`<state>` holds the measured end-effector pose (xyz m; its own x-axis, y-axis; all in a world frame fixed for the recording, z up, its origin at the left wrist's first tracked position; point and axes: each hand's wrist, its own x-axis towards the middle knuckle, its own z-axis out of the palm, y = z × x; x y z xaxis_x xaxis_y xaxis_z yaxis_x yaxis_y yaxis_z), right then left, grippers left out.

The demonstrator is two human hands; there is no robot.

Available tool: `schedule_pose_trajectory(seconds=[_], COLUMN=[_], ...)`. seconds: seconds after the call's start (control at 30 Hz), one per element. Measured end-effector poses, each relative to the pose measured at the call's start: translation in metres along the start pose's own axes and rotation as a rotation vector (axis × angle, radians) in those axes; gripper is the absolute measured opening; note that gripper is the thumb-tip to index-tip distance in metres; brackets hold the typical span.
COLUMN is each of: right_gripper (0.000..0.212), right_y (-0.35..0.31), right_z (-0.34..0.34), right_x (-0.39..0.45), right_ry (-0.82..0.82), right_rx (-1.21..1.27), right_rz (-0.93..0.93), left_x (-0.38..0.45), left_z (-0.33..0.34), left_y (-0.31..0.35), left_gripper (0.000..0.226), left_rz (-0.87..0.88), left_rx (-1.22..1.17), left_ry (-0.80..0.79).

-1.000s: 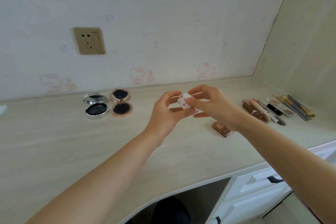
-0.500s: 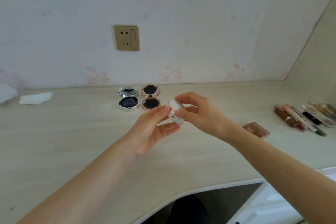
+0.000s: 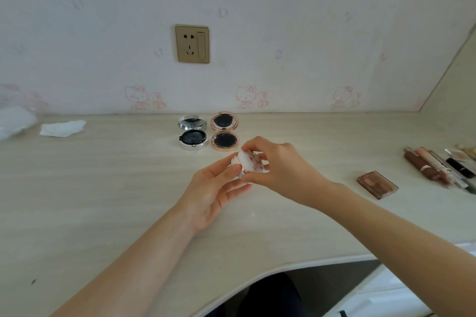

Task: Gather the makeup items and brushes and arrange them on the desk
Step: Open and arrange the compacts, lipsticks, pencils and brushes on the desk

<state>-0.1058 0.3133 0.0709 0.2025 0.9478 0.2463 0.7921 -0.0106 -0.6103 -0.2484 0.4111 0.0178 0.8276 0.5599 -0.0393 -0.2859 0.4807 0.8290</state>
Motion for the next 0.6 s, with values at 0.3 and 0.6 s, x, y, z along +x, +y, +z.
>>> schedule_pose_trajectory(seconds=[0.3, 0.6], right_gripper=[0.043, 0.038], right_y=[0.001, 0.007], right_z=[-0.008, -0.017], right_x=[0.008, 0.015], right_ry=[-0.043, -0.096], right_rx=[0.007, 0.129], right_rz=[0.008, 0.049], left_x=[0.001, 0.002], left_z=[-0.005, -0.008], left_y=[-0.003, 0.005], left_gripper=[0.031, 0.048], left_rz=[0.051, 0.051], left_rx=[-0.010, 0.113], left_ry=[-0.060, 0.017])
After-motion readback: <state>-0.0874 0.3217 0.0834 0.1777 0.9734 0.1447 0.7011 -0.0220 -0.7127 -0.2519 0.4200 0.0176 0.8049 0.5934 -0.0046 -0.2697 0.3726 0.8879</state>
